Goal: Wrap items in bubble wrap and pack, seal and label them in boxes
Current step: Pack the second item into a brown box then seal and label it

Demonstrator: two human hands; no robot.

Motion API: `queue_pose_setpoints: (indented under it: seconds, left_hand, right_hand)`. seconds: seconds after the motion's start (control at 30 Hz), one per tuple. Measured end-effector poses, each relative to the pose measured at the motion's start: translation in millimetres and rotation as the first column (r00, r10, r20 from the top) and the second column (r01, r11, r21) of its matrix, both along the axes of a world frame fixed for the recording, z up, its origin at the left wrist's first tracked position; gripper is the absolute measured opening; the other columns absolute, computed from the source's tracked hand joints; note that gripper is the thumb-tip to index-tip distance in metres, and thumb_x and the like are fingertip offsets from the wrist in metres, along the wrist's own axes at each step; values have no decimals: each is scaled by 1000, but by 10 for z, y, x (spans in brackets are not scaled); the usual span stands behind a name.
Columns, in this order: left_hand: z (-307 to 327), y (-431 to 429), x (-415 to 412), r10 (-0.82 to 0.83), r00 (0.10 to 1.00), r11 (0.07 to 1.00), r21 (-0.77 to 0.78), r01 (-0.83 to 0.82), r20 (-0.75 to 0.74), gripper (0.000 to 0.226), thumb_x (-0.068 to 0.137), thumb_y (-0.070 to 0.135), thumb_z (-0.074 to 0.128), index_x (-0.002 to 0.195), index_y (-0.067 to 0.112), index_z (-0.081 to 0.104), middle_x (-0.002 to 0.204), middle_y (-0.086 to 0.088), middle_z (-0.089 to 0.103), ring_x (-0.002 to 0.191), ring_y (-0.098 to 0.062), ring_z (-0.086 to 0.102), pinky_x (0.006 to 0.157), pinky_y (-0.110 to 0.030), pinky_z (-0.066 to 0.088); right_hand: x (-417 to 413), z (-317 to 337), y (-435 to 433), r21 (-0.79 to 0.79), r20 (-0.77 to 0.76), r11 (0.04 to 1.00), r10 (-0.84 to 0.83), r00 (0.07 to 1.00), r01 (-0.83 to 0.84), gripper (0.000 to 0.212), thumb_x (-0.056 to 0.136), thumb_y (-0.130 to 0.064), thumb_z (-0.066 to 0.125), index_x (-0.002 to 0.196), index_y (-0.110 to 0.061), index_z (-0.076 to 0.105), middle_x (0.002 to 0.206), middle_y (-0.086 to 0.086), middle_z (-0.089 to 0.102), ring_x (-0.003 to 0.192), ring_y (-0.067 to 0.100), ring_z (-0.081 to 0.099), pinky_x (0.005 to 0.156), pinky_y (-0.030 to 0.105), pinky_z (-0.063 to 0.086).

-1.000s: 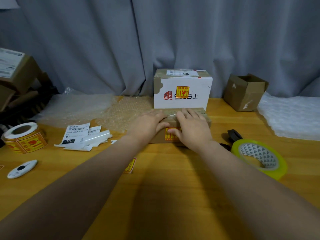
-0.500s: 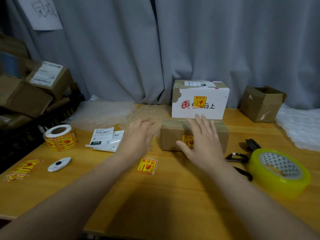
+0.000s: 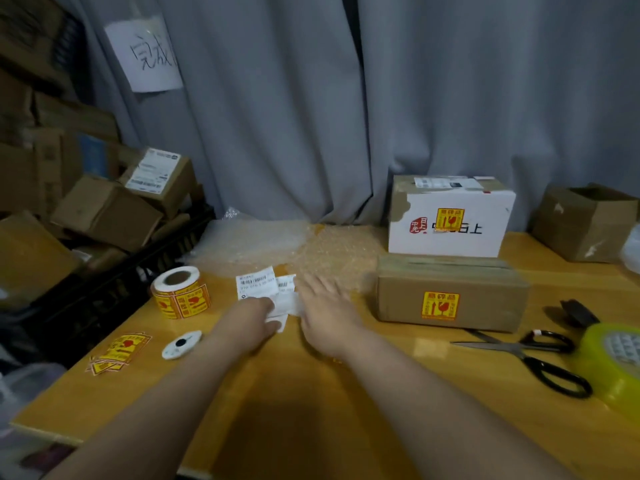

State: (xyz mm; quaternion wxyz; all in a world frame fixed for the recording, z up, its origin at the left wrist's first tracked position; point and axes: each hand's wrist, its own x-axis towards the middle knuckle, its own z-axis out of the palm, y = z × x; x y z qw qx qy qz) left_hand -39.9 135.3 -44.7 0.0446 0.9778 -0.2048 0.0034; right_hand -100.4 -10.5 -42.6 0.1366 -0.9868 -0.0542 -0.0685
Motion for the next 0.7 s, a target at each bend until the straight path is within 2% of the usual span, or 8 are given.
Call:
queue_pose_setpoints:
  seconds: [0.13,0.27,0.4,0.47,0.5,0.57,0.6,0.7]
  left_hand:
    - [58,41,109,-33,998,993,112,27,48,26,93,26,52,112,13,63,112,-6,65,101,-23,59,80,-31,46]
    - [90,5,105,-55,995,982,183,39,85,19,94,16,43,99,13,60,100,-7,63,81,-23,54,64,-31,40]
    - [187,-45,35,84,935,972,-235,-1,344,17,97,20,44,99,6,53,82,-9,59,71,-30,57,59,-38,44]
    - [250,-162,-69,16,860,915,-355,193,509,17,95,21,49,90,5,54,82,-10,57,68,-32,56,56,-38,42]
    - [282,-241,-135,-77,798,893,-315,322,598,18,92,20,49,83,5,54,78,-10,56,64,-31,56,53,-37,40]
    - [324,-416,-302,-268,639,840,-150,522,721,21,87,21,47,72,8,54,70,-8,55,56,-29,54,48,-35,38]
    - [319,-492,-363,-356,585,801,-85,593,729,21,86,21,47,71,8,55,69,-8,55,57,-28,54,49,-35,39]
    - [301,-625,-485,-440,603,740,-112,663,666,28,90,29,47,76,10,60,76,-5,61,67,-27,58,59,-37,48]
  right_hand:
    - [204,-38,101,-97,-107,995,9,994,-20,67,95,-11,37,153,-28,9,161,2,5,148,25,-7,116,47,-15]
    - [235,-61,80,-268,-195,960,-141,971,85,38,97,-20,37,133,-24,47,146,8,39,146,31,8,116,52,-9]
    - [165,-5,-43,161,-91,980,-99,991,113,56,101,-49,27,150,-21,26,156,4,28,147,25,11,120,44,1]
    - [104,170,-43,626,-68,774,-66,995,94,65,96,-60,26,144,-17,38,144,2,46,135,20,38,113,36,27]
    - [81,280,-32,839,-103,532,-55,993,116,68,93,-65,29,134,-16,52,130,1,58,119,16,53,102,32,41]
    - [36,465,-69,981,-186,31,-78,979,189,63,85,-69,46,116,-17,66,108,3,71,93,18,67,77,30,53]
    - [6,508,-134,975,-208,-106,-121,971,196,52,85,-59,58,110,-14,68,100,5,73,82,20,68,66,27,52]
    - [-195,576,-361,985,-173,-74,-304,937,158,15,91,-16,63,104,-8,65,92,5,70,64,14,62,47,21,48]
